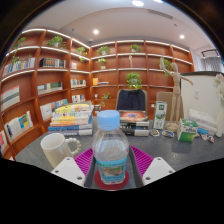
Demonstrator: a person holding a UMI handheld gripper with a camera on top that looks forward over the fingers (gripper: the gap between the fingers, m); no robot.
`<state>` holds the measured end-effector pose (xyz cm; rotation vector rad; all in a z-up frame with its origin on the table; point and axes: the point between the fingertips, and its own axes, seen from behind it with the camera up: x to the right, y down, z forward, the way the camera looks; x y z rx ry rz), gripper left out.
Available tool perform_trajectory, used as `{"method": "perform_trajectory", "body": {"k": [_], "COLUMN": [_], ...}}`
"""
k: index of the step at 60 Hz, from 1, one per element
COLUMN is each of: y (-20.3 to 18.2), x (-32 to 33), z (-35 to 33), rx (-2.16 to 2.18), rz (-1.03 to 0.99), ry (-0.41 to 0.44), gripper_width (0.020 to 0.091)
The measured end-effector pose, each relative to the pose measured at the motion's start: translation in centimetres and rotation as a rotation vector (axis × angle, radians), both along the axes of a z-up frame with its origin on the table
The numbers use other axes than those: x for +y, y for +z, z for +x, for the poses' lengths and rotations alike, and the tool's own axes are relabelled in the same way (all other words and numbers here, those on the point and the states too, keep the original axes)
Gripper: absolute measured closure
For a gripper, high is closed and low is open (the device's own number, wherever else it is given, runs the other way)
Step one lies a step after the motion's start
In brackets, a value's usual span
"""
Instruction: Pour water
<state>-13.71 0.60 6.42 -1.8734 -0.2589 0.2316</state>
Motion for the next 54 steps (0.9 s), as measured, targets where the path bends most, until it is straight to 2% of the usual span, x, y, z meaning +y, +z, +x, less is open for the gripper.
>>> {"method": "perform_trajectory", "body": {"k": [11, 17, 28, 54], "y": [1.7, 2.8, 5.4, 8.1], "x": [-3.4, -6.0, -10.3, -15.9], "z": [2.2, 4.5, 10.4, 17.5], "rx": [-0.006, -0.028, -0.059, -0.03], "rz": [0.012, 0.014, 0.054, 0.115], "ry": [-0.049, -0.114, -0.287, -0.41], "gripper_width": [0.0316, 0.0297, 0.0298, 0.0306]}}
